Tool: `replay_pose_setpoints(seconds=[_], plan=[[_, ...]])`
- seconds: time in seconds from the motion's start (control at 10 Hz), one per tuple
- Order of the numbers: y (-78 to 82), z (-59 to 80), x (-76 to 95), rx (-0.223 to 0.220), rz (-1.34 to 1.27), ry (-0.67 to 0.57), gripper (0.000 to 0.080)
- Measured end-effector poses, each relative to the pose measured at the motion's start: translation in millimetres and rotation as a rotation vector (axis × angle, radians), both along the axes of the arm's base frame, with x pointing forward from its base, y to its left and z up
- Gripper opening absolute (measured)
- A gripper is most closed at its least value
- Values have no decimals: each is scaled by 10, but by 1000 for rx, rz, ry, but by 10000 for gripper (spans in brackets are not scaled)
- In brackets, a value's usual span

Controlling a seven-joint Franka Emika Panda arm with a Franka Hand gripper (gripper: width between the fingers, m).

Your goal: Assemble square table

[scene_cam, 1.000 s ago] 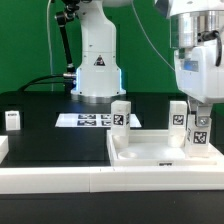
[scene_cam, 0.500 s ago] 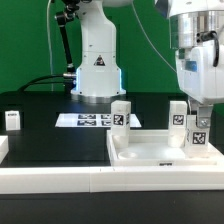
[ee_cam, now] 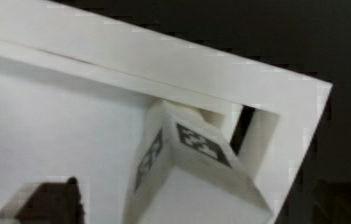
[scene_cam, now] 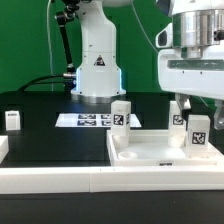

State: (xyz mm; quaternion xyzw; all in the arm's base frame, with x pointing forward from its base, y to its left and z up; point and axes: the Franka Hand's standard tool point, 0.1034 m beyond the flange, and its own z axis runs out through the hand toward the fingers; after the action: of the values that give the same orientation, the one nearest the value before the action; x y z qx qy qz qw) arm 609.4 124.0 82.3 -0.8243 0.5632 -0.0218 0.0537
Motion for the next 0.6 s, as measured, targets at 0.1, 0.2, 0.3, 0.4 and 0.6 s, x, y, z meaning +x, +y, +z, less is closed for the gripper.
replay_pose_setpoints(seconds=[0.1,0.2,0.3,0.4,0.6], plan=[[-1,0,0,-6,56,-4,649],[2,0,-1,-15,136,-7,649],[16,5,0,-36,230,-10,649],[26,0,-6,-59,334,-12,649],[17,-8,-7,-82,498,-18,649]])
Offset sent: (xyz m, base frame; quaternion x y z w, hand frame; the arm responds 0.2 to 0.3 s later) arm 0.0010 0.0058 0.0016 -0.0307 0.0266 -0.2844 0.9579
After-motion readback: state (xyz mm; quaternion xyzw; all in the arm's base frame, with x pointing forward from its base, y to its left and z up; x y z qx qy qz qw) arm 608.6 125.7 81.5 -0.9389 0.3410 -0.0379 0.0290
